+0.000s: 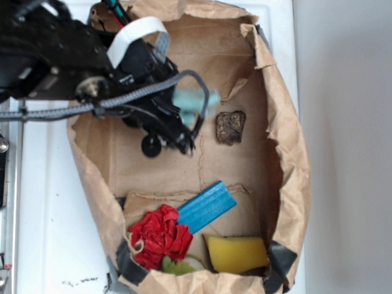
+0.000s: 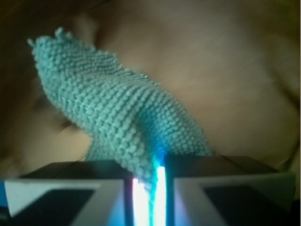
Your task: Grab the blue cloth.
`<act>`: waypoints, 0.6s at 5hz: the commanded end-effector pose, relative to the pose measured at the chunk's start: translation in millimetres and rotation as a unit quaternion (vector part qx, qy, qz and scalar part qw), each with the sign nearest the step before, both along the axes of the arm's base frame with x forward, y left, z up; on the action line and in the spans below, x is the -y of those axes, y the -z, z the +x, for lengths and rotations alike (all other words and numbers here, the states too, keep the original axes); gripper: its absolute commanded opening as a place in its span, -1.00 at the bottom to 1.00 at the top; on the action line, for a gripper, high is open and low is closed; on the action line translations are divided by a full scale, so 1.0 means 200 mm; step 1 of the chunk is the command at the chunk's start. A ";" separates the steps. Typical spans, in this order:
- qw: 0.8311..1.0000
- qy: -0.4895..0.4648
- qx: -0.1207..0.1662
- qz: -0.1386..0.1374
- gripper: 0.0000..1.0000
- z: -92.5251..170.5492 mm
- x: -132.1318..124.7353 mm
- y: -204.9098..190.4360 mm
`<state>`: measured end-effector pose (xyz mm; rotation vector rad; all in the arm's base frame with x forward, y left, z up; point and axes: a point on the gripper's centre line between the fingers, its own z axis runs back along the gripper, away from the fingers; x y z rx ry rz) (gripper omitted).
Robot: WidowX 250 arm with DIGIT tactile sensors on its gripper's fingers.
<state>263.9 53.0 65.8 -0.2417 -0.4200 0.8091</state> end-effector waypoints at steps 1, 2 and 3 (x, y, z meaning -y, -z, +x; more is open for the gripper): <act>0.997 0.069 0.027 0.012 -1.00 0.13 0.06 -0.19; 0.995 0.090 0.024 0.042 -1.00 0.18 0.12 -0.23; 0.990 0.111 0.018 0.081 -1.00 0.12 0.16 -0.33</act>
